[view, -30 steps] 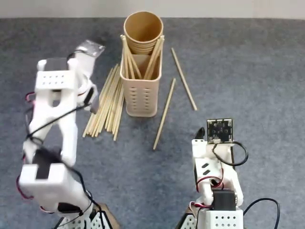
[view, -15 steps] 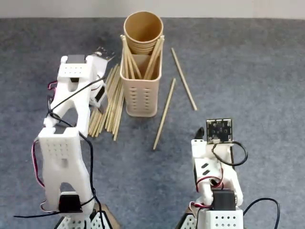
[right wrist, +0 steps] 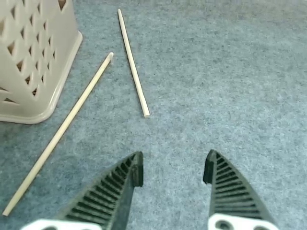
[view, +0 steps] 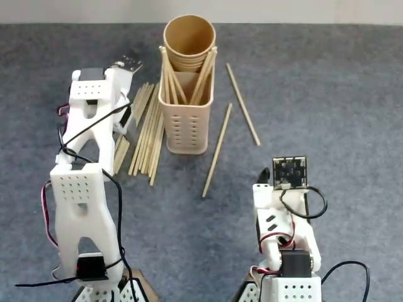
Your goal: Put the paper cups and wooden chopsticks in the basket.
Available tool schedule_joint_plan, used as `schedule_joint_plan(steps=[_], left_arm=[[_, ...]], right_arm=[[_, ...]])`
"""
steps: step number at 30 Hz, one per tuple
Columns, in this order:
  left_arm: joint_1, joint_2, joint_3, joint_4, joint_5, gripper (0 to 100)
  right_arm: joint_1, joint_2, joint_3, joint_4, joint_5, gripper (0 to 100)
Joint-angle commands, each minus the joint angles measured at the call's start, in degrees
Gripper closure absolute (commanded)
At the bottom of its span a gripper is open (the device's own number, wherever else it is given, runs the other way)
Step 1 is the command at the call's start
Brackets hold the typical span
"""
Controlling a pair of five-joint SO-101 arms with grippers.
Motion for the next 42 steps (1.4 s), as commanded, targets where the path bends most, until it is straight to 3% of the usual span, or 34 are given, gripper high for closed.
schedule_joint_plan(steps=[1, 20, 28, 36, 42], left_arm=[[-0.3, -0.7, -2.1, 0.2, 0.4, 82], [-0.7, 0.0, -5.5, -0.1, 0.4, 82], [-1.6, 7.2, -7.9, -1.3, 0.5, 82], [-3.4, 8.4, -19.9, 3.9, 0.5, 82], [-2.0, 12.4, -18.0, 3.6, 0.3, 84]], right_arm=[[-0.7, -0.9, 7.8, 0.2, 0.7, 78.5], [-0.7, -0.9, 7.8, 0.2, 0.7, 78.5], [-0.7, -0.9, 7.8, 0.2, 0.7, 78.5], [-0.7, -0.9, 7.8, 0.2, 0.7, 78.5], [-0.7, -0.9, 7.8, 0.2, 0.7, 78.5]])
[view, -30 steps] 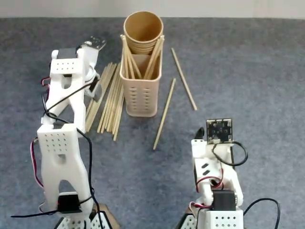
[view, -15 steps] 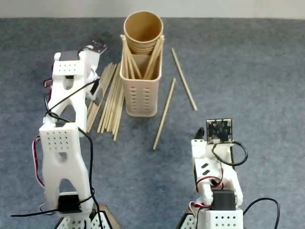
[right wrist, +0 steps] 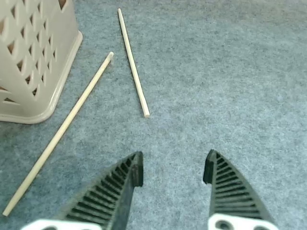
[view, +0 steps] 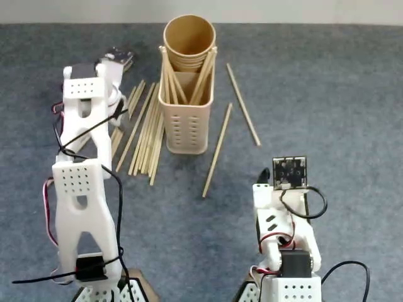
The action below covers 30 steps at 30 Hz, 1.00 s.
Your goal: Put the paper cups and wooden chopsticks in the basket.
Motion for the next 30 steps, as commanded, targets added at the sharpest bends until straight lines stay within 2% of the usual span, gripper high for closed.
schedule_joint_plan(steps=[1, 10, 15, 19, 22, 30], left_arm=[[0.7, 2.2, -1.0, 0.4, 0.2, 86], [2.0, 9.8, -11.0, 3.3, 0.1, 100], [1.5, 9.6, -17.4, 9.0, 0.6, 100], [0.7, 9.5, -25.7, 11.1, 4.7, 100], [0.4, 7.3, -29.7, 11.1, 7.1, 100], [1.2, -7.1, -29.7, 11.1, 12.3, 100]], right_arm=[[-0.7, -0.9, 7.8, 0.2, 0.7, 78.5], [-0.7, -0.9, 7.8, 0.2, 0.7, 78.5], [-0.7, -0.9, 7.8, 0.2, 0.7, 78.5], [-0.7, -0.9, 7.8, 0.2, 0.7, 78.5], [-0.7, -0.9, 7.8, 0.2, 0.7, 78.5], [-0.7, -0.9, 7.8, 0.1, 0.7, 78.5]])
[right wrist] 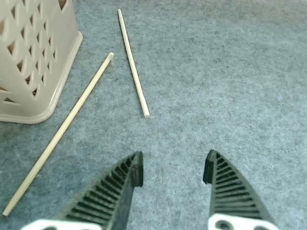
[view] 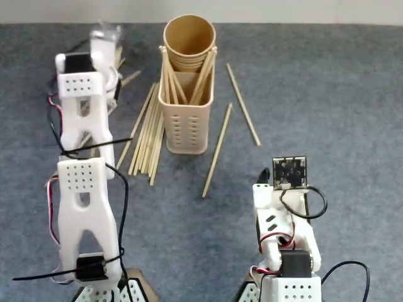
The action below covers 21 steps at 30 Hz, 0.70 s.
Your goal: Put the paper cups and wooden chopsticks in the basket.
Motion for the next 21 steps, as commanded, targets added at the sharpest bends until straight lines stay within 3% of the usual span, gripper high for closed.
schedule_joint_plan(steps=[1, 13, 21], left_arm=[[0.6, -10.0, -2.4, 0.4, 2.3, 100], [9.9, -28.2, -2.9, 0.4, 8.3, 100], [17.5, -41.6, -2.4, -7.7, 10.7, 100]], right_arm=[[-0.7, -0.9, 7.8, 0.1, 0.7, 78.5], [-0.7, -0.9, 7.6, 0.1, 0.7, 78.5], [-0.7, -0.9, 7.7, 0.1, 0.7, 78.5]])
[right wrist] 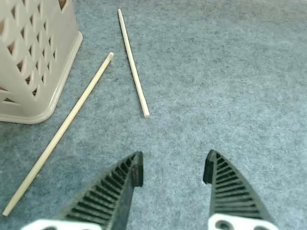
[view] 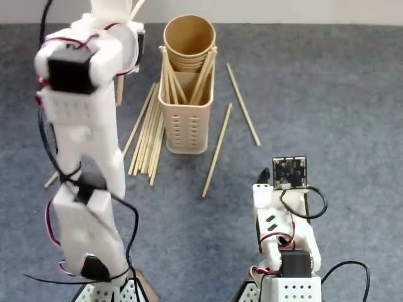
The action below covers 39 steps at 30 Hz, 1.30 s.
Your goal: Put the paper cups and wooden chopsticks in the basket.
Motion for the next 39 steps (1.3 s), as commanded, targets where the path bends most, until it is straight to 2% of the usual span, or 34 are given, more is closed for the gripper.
schedule_joint_plan(steps=[1, 8, 13, 20, 29, 39], left_arm=[[3.6, -6.8, -1.3, -4.2, 2.9, 100], [10.9, -5.4, -1.2, -9.7, 3.4, 100], [13.1, -1.5, -2.0, -9.9, 7.8, 100], [14.0, -1.1, -14.4, -9.3, 8.1, 99], [14.5, -1.7, -14.1, 2.8, 8.0, 100], [14.5, -3.9, -13.8, 4.7, 6.5, 100]], right_arm=[[-0.7, -0.9, 7.7, 0.1, 0.7, 78.5], [-0.7, -0.9, 7.6, 0.1, 0.7, 78.5], [-0.7, -0.9, 7.6, 0.1, 0.7, 78.5], [-0.7, -0.9, 7.6, 0.1, 0.7, 78.5], [-0.7, -0.9, 7.6, 0.1, 0.7, 78.5], [-0.7, -0.9, 7.6, 0.1, 0.7, 78.5]])
